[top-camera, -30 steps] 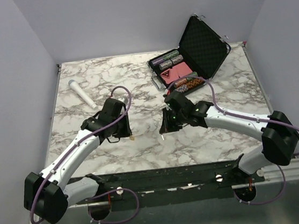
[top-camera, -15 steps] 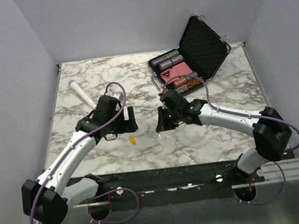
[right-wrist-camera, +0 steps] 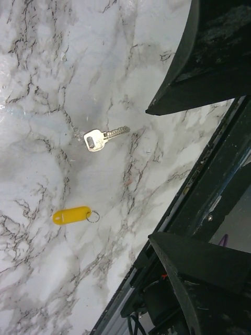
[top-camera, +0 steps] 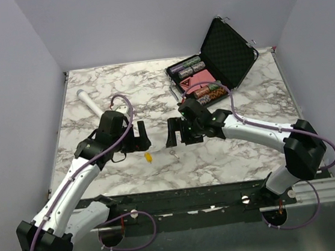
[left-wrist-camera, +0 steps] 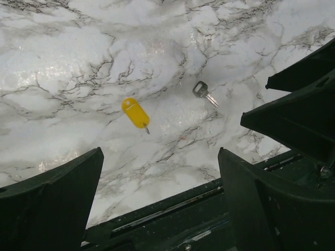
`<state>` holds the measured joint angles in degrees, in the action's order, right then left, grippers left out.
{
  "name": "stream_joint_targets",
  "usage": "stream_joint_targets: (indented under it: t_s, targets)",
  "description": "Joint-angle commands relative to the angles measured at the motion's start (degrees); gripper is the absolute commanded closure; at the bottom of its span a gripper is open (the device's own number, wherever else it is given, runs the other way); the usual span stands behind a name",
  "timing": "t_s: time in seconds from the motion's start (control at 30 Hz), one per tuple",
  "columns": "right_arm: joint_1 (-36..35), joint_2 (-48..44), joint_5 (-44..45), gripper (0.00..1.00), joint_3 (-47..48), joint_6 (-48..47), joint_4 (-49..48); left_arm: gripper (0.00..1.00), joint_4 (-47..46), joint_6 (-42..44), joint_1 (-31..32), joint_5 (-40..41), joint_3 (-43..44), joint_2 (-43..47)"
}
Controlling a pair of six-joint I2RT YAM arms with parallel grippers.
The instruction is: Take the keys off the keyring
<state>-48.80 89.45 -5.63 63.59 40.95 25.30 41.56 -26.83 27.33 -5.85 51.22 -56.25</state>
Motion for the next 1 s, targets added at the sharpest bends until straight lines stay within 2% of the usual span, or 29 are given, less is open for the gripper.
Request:
stream_joint_targets:
  t_s: [0.0,0.3,0.53,0.73,0.9,0.97]
  targets:
    - [-0.2,-3.5,1.1,0.00,2.2,-1.2,1.5,0.01,3.4,1.8,-0.4,0.0,1.7,4.9]
    - [-0.2,-11.8,13.1,0.00,9.7,-0.9,5.1,0.01,4.5,3.2,-0.6,0.8,-0.5,14.7]
    - [-0.1,-20.4,17.3,0.00,6.7,0.7,1.7,0.01,4.8,4.3,-0.5,1.8,-1.8,23.7]
    - [-0.2,-23.8,17.7,0.00,5.4,1.1,1.9,0.01,4.0,5.6,-0.5,2.2,-2.4,29.0]
    - [-0.2,-21.8,16.1,0.00,9.4,0.0,6.7,0.01,1.9,5.7,-0.5,4.0,-4.9,34.6]
    - [-0.2,-22.5,14.3,0.00,8.6,-0.3,5.4,0.01,0.9,5.6,-0.5,4.9,-6.5,37.4]
